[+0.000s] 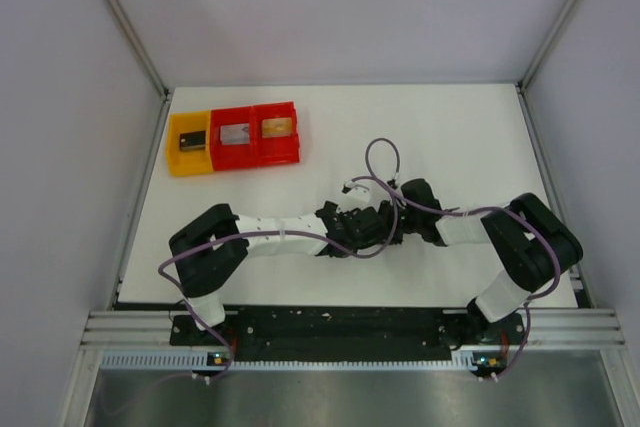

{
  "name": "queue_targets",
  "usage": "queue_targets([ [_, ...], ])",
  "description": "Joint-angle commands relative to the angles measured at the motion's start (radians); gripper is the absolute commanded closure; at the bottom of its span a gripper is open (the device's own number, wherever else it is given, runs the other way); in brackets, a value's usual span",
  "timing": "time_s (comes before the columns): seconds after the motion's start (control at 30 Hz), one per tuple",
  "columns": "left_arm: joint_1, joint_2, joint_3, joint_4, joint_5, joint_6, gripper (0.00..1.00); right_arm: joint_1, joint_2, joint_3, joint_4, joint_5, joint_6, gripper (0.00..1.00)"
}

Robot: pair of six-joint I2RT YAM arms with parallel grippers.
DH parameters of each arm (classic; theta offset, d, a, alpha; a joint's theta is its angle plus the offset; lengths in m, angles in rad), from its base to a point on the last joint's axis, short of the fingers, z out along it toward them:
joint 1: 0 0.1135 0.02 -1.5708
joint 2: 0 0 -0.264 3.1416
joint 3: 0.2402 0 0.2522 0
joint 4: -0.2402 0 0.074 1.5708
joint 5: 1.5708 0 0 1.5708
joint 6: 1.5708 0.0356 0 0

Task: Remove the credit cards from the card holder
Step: Open the card holder at the center of the board.

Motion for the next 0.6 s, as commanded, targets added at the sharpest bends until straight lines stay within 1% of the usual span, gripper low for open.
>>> queue_targets([
  [0.0, 0.026, -0.038, 0.007, -0.007, -0.046, -0.003, 0.37, -0.009, 0.005, 0.004, -0.003, 0.003, -0.034, 1.0],
  [0.17, 0.06, -0.085, -0.015, -0.019, -0.075, -0.015, 0.43, -0.022, -0.003, 0.005, -0.026, -0.002, -0.059, 1.0],
  [0.37, 0.126, -0.168, -0.035, -0.016, -0.088, -0.003, 0.42, -0.024, -0.004, 0.03, -0.081, -0.012, -0.108, 1.0],
  [0.57, 0.213, -0.158, -0.018, 0.033, -0.062, 0.057, 0.41, -0.025, -0.003, 0.06, -0.135, -0.014, -0.152, 1.0],
])
